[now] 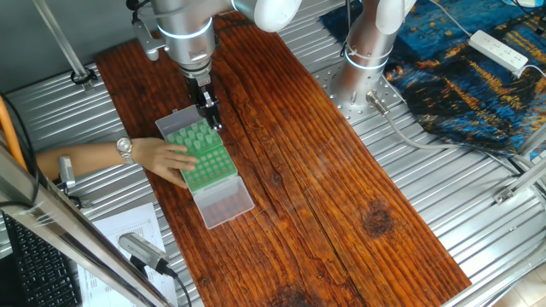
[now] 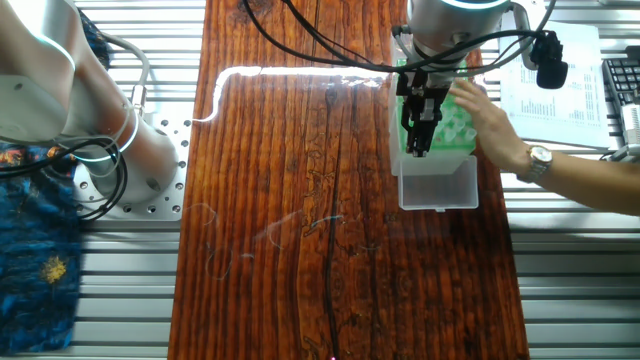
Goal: Transfer all large pipette tips from one holder to another
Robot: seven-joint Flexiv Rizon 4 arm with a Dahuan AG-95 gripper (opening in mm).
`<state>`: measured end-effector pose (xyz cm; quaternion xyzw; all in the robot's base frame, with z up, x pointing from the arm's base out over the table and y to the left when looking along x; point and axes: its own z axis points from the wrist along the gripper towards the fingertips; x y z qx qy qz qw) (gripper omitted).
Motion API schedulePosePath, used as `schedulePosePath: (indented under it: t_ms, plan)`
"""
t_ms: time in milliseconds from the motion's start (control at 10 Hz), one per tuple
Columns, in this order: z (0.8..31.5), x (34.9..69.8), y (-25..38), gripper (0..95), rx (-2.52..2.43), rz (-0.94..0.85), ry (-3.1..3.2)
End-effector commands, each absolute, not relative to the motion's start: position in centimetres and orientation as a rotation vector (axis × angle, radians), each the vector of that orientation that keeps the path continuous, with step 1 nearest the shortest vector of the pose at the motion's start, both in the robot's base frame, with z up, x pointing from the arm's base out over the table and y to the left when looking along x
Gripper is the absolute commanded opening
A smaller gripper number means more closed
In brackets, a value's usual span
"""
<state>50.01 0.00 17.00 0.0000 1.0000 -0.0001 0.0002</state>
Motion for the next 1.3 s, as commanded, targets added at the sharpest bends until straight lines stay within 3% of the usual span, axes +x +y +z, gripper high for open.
schedulePosePath:
  t_ms: [100, 1300]
  plan:
    - [17.00, 50.00, 0.00, 0.0, -0.322, 0.222, 3.069]
    - [17.21, 49.92, 0.07, 0.0, -0.331, 0.213, 3.086]
